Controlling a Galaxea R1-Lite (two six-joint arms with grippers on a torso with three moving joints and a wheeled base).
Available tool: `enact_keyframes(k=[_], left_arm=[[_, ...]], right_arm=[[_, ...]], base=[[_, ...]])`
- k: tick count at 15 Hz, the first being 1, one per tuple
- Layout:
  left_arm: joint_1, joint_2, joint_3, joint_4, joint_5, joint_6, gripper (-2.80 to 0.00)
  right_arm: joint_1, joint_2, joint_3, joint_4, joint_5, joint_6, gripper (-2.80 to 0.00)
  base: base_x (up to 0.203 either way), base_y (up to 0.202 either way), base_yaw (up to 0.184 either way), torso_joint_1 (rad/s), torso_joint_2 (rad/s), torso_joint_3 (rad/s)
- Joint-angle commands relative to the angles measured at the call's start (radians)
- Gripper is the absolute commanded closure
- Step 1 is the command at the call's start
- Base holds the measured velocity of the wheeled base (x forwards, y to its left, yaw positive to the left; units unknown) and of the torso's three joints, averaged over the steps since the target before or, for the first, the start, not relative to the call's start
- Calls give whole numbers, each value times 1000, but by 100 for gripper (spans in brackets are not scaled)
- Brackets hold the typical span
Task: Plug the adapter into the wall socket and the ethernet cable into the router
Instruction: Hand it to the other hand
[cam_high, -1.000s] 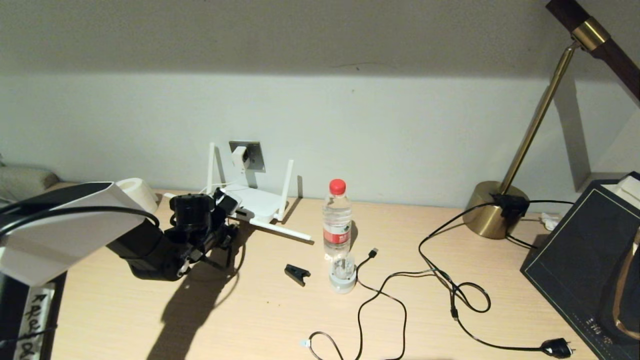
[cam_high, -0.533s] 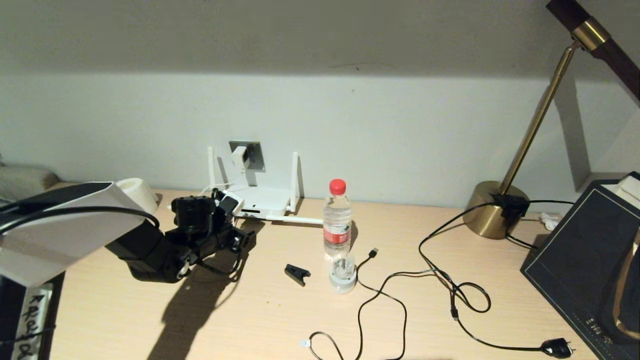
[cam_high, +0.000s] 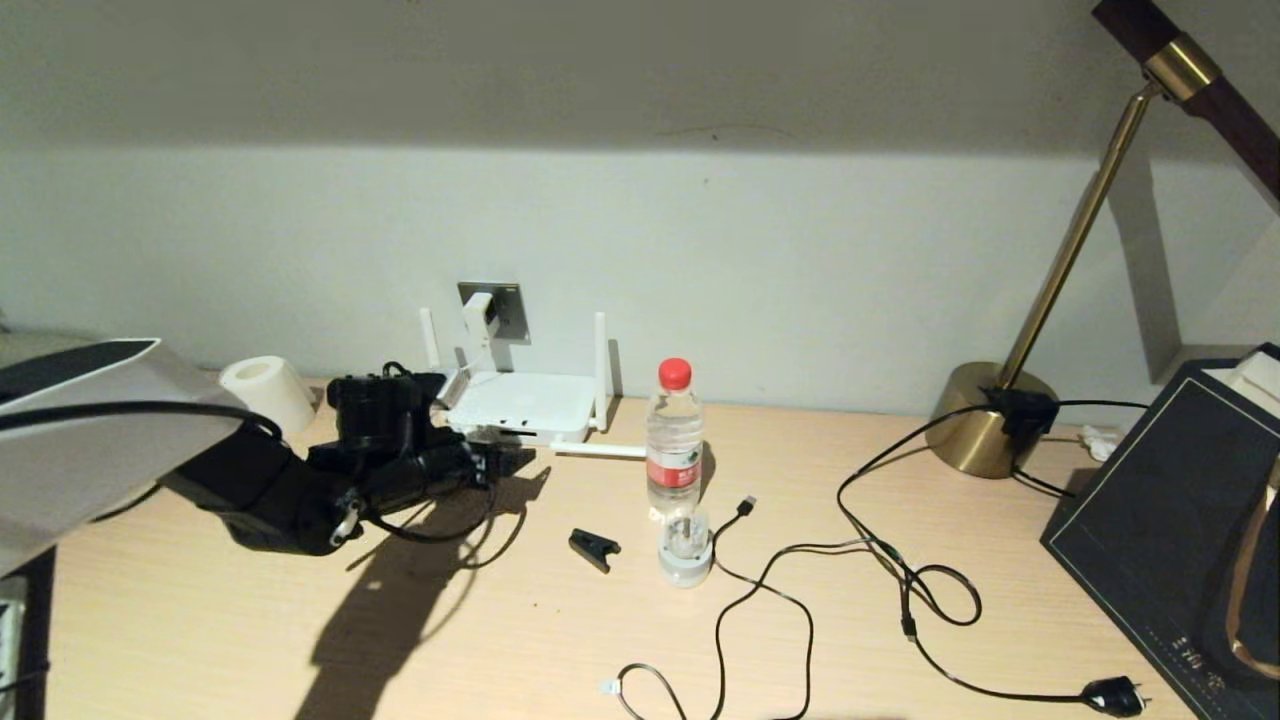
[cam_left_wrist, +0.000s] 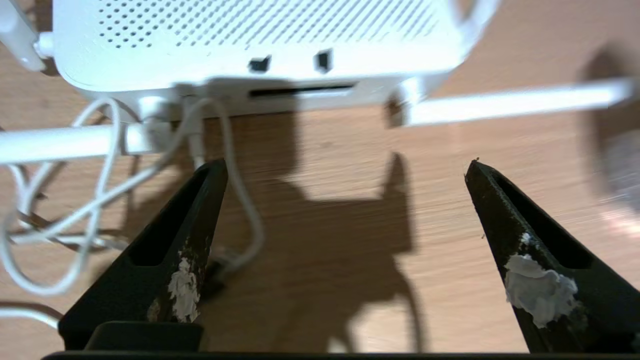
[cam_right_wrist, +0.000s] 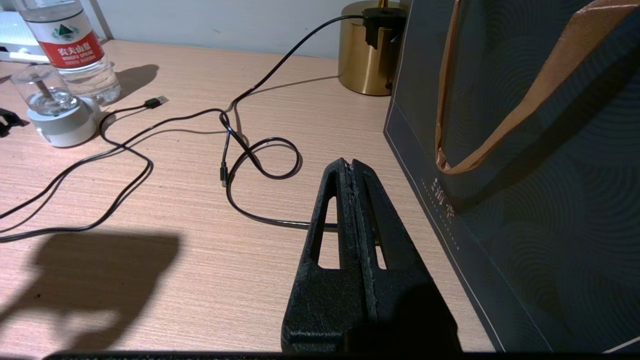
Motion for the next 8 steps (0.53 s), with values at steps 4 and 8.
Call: enact_keyframes(k=[4, 8], left_arm=[[3, -196, -49, 256, -21, -297, -280], [84, -199, -211, 587, 37, -482, -280]], right_arm=[[0, 0, 9, -1, 0, 0, 0], [0, 0, 9, -1, 0, 0, 0]], base=[[0, 0, 0, 0, 0, 0], [0, 0, 0, 0, 0, 0]])
